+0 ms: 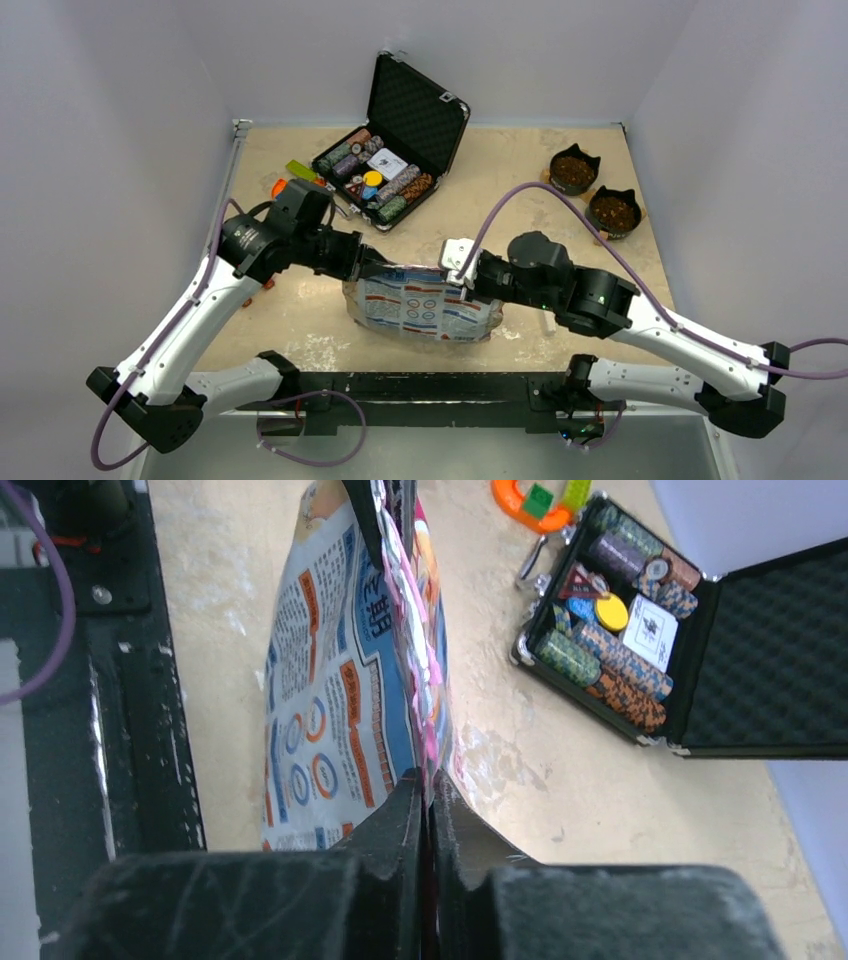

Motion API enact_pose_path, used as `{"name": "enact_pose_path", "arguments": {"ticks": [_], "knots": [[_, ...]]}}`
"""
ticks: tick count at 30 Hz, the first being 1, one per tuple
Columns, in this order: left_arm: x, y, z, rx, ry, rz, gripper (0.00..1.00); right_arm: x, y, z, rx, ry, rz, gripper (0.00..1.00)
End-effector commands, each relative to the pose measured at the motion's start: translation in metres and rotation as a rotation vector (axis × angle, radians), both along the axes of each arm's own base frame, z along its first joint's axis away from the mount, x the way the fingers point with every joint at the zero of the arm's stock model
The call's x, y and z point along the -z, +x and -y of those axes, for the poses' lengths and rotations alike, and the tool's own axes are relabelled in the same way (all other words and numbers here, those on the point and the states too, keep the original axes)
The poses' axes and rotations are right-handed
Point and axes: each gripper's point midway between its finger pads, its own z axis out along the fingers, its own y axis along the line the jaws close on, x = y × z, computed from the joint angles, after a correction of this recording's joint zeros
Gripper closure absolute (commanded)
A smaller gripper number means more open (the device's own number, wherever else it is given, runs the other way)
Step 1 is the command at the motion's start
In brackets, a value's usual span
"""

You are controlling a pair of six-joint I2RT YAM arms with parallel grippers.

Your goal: Serve the pet food

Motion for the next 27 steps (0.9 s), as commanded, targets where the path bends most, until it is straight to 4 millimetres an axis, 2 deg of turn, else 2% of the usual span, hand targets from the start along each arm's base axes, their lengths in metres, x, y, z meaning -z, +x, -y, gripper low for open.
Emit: {"name": "enact_pose_path", "arguments": {"ticks": [1, 4, 6, 8, 13, 17, 20, 22, 24, 25, 27], "knots": [[-0.007, 0.010, -0.047, -0.141, 0.129, 0.116, 0.80, 0.021, 0.007, 0.035, 0.098, -0.218, -0.099, 0.83], [-0.006, 0.008, -0.053, -0.165, 0.143, 0.124, 0.51, 0.012, -0.002, 0.005, -0.020, -0.186, -0.139, 0.63], [-0.002, 0.009, -0.055, -0.181, 0.151, 0.119, 0.41, 0.005, -0.003, -0.011, -0.075, -0.159, -0.140, 0.53], [0.001, 0.012, -0.054, -0.190, 0.143, 0.114, 0.38, -0.003, -0.002, -0.024, -0.108, -0.140, -0.124, 0.46], [-0.002, 0.022, -0.043, -0.177, 0.105, 0.120, 0.38, -0.013, 0.009, -0.055, -0.146, -0.151, -0.111, 0.44], [-0.006, 0.029, -0.033, -0.158, 0.074, 0.120, 0.45, -0.013, 0.020, -0.077, -0.133, -0.190, -0.065, 0.46], [-0.002, 0.029, -0.033, -0.168, 0.078, 0.111, 0.60, -0.012, 0.027, -0.086, -0.105, -0.219, -0.030, 0.52], [0.000, 0.028, -0.036, -0.180, 0.078, 0.114, 0.73, -0.012, 0.032, -0.086, -0.070, -0.233, -0.022, 0.66], [0.004, 0.026, -0.041, -0.197, 0.090, 0.117, 0.90, -0.013, 0.040, -0.078, 0.002, -0.242, -0.012, 0.92], [0.006, 0.025, -0.044, -0.209, 0.095, 0.112, 0.98, -0.012, 0.042, -0.074, 0.024, -0.245, -0.007, 1.00], [0.010, 0.021, -0.049, -0.236, 0.105, 0.096, 1.00, -0.008, 0.044, -0.059, 0.068, -0.251, 0.010, 1.00]]}}
